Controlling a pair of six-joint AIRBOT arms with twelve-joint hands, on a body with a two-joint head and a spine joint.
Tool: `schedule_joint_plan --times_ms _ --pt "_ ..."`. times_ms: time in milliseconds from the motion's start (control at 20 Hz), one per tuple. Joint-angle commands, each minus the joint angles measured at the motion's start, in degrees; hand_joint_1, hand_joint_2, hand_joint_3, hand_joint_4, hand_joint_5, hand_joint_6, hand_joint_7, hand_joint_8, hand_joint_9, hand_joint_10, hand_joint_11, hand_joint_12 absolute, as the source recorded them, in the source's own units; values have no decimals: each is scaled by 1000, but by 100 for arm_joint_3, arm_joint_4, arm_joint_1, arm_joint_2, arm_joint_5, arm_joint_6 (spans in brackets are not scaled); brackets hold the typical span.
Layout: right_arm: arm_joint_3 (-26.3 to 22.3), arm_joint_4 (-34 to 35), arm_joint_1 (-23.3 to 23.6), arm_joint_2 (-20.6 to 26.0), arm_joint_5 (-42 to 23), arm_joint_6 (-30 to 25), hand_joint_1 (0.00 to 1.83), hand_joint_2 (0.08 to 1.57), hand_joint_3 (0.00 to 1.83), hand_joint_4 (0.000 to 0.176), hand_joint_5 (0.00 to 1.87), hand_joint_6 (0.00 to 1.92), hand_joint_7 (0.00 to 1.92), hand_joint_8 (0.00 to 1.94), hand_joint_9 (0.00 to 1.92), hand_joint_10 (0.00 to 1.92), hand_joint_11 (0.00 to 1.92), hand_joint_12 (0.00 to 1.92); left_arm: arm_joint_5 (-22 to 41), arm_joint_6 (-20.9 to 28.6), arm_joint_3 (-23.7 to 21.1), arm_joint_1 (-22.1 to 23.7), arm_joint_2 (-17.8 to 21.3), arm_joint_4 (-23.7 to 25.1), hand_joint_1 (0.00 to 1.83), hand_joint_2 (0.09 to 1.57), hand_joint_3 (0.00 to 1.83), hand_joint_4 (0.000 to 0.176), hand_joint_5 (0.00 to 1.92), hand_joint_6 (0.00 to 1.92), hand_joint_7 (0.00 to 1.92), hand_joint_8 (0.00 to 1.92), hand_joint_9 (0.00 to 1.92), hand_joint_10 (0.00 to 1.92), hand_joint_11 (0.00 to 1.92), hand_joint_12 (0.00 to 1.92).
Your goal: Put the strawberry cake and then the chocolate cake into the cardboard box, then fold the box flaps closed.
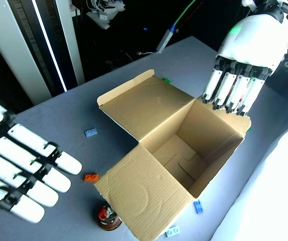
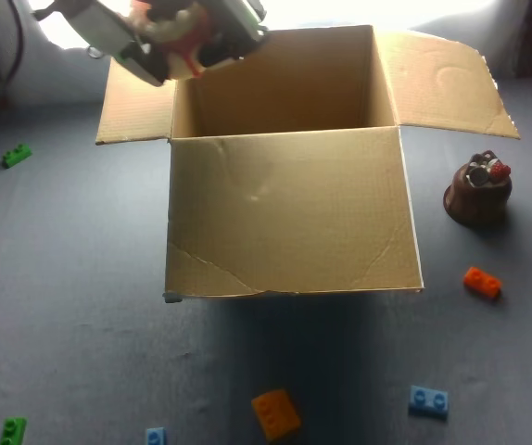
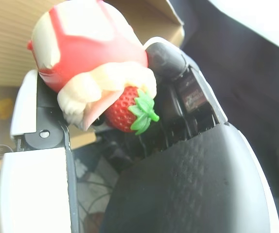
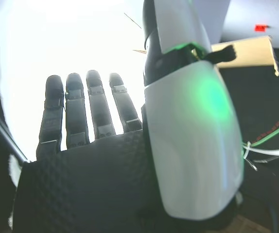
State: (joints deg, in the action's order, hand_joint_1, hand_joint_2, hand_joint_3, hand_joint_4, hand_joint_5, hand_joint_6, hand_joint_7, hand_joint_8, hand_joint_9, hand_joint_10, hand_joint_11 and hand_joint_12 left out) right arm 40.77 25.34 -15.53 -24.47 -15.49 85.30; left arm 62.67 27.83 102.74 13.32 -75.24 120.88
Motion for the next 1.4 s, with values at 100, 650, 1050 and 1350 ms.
schedule_joint_plan --times_ms 100,650,1050,1350 --pt "399 153 136 -112 45 -438 956 1038 5 13 0 0 63 3 82 4 0 253 -266 -108 109 -50 -137 -417 1299 1292 5 0 686 1592 571 1573 611 1599 515 1755" --pt "860 654 316 -614 262 -779 922 1039 1 12 0 0 51 3 64 4 0 175 -494 -418 638 -556 -741 -584 866 1179 0 0 334 674 407 575 313 987 112 1670" --pt "1420 655 64 -1076 385 -1703 928 1027 0 4 0 0 70 2 78 2 0 265 -571 -482 705 -537 -793 -559 388 971 0 78 169 3 166 1 194 63 0 1055" --pt "2282 658 -294 -1754 790 -2963 941 1022 1 10 0 0 57 0 60 2 0 195 -561 -550 982 -183 -802 -401 369 893 0 99 67 3 59 2 81 3 0 680"
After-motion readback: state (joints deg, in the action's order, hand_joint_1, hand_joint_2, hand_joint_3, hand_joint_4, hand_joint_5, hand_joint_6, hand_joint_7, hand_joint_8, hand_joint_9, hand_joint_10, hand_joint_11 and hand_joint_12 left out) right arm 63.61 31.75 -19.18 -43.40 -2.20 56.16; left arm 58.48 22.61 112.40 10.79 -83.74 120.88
